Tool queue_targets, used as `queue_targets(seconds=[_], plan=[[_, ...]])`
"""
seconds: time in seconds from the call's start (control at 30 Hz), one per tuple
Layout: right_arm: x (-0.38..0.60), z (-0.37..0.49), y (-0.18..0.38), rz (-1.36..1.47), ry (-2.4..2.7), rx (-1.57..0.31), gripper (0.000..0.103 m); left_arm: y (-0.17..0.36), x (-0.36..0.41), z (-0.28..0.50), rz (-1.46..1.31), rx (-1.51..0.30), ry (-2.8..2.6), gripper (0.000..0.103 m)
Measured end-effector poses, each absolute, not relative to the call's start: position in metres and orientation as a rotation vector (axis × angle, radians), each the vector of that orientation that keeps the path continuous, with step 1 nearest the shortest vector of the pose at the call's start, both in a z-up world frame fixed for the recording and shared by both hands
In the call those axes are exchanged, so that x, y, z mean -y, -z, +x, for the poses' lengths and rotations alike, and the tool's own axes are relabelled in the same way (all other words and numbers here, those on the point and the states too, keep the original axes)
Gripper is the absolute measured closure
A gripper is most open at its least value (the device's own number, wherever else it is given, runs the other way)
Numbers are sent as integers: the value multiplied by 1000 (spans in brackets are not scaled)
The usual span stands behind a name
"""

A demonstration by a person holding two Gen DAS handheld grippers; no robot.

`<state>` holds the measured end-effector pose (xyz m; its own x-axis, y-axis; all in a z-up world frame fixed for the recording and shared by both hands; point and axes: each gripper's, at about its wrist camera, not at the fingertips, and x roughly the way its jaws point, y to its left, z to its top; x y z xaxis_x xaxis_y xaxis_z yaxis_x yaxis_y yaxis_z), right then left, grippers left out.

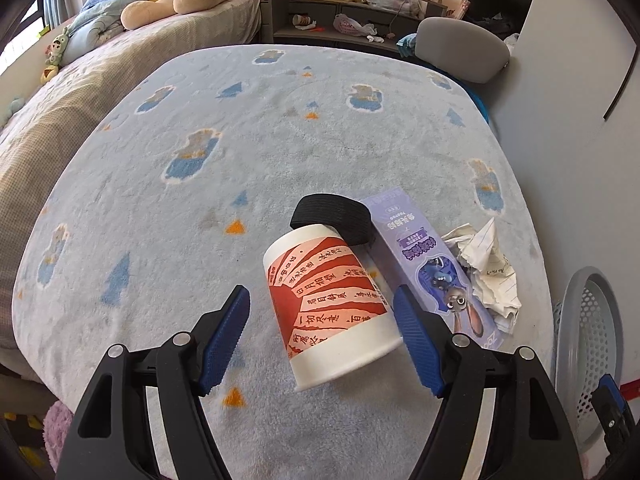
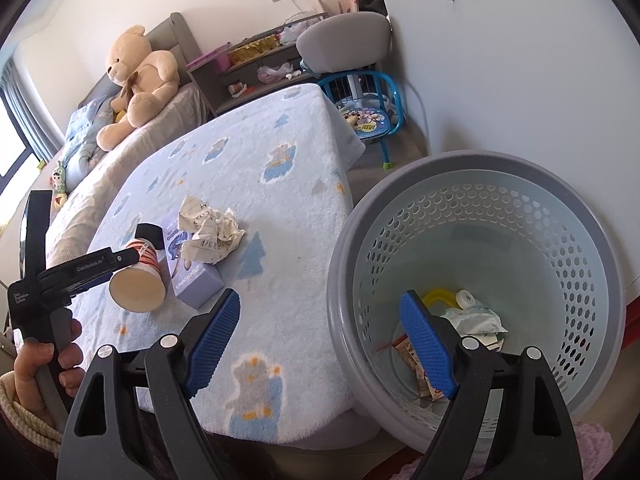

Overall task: Collect trash
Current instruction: 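Grasp the red-and-white paper cup with the left tool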

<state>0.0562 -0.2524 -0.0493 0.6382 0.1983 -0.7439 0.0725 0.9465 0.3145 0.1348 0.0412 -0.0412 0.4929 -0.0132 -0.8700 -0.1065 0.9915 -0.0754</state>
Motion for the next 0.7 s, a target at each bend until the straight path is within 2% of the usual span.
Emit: queue_targets(seconds=[0.4,0.7], plan=[[242,57,46,322,-94,-878,22,52,-49,129,-177,-1080,32,28],[240,57,45,317,-93,-876,22,69,-46,136,-258,-1127,109,29]])
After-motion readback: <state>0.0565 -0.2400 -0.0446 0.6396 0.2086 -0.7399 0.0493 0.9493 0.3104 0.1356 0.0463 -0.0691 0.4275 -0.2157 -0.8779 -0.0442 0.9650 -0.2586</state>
